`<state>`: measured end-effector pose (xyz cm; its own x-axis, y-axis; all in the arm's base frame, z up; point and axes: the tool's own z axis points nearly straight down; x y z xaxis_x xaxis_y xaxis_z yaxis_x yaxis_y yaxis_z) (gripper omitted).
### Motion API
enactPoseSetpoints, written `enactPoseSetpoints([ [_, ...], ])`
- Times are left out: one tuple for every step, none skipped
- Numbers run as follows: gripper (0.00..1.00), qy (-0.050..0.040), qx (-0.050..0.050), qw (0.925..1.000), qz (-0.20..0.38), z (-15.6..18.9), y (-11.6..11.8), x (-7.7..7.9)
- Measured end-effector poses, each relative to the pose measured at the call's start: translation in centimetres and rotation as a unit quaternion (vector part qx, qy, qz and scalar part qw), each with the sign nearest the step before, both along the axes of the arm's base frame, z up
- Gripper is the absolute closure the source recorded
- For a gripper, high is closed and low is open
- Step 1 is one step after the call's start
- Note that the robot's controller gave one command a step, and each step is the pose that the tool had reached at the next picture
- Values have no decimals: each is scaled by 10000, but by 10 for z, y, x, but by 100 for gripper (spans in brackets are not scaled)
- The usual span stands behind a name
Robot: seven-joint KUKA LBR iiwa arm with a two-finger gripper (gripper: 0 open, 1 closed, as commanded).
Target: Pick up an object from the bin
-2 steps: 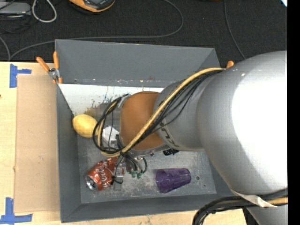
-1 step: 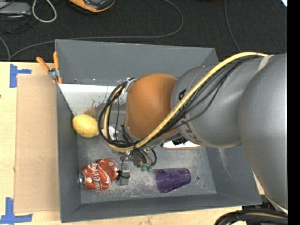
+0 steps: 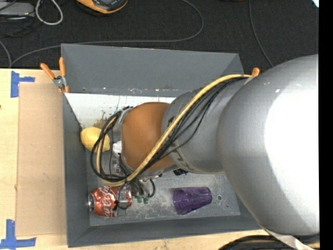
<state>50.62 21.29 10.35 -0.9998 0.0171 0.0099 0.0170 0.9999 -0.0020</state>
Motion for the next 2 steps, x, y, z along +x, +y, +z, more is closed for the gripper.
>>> enactPoseSetpoints([
  [0, -48, 12, 9999, 149, -5, 20, 6],
  [0, 29, -7, 10000, -54, -35, 32, -22],
])
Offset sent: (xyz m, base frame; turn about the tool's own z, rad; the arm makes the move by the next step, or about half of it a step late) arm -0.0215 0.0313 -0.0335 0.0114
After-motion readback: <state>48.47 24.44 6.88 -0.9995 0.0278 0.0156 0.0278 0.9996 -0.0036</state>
